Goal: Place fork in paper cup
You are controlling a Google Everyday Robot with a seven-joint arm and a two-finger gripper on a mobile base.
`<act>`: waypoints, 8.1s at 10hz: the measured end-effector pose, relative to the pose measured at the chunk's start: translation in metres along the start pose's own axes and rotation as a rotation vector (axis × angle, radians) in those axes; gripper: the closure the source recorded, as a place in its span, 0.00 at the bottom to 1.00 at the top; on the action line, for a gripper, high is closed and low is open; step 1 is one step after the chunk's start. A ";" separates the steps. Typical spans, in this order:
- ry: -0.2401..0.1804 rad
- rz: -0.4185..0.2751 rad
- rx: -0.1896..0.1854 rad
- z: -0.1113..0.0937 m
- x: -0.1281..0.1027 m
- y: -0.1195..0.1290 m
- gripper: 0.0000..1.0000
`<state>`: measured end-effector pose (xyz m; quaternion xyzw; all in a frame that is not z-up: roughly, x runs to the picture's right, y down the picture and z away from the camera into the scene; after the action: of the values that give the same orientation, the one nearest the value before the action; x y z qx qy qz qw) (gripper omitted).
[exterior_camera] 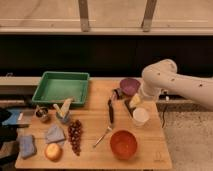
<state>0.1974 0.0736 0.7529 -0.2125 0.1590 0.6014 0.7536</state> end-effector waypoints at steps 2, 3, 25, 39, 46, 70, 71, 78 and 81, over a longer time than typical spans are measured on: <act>-0.005 -0.110 -0.013 -0.004 -0.009 0.051 0.20; -0.004 -0.157 -0.020 -0.006 -0.007 0.071 0.20; 0.193 -0.362 -0.199 0.095 0.041 0.165 0.20; 0.313 -0.373 -0.219 0.142 0.045 0.171 0.20; 0.325 -0.364 -0.199 0.147 0.048 0.174 0.47; 0.023 -0.303 -0.037 -0.002 -0.026 0.119 1.00; 0.014 -0.298 -0.024 -0.008 -0.030 0.116 1.00; -0.045 -0.184 0.093 -0.078 -0.066 0.061 1.00; -0.044 -0.058 0.129 -0.109 -0.070 0.004 1.00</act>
<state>0.1791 -0.0400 0.6937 -0.1547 0.1744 0.5724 0.7861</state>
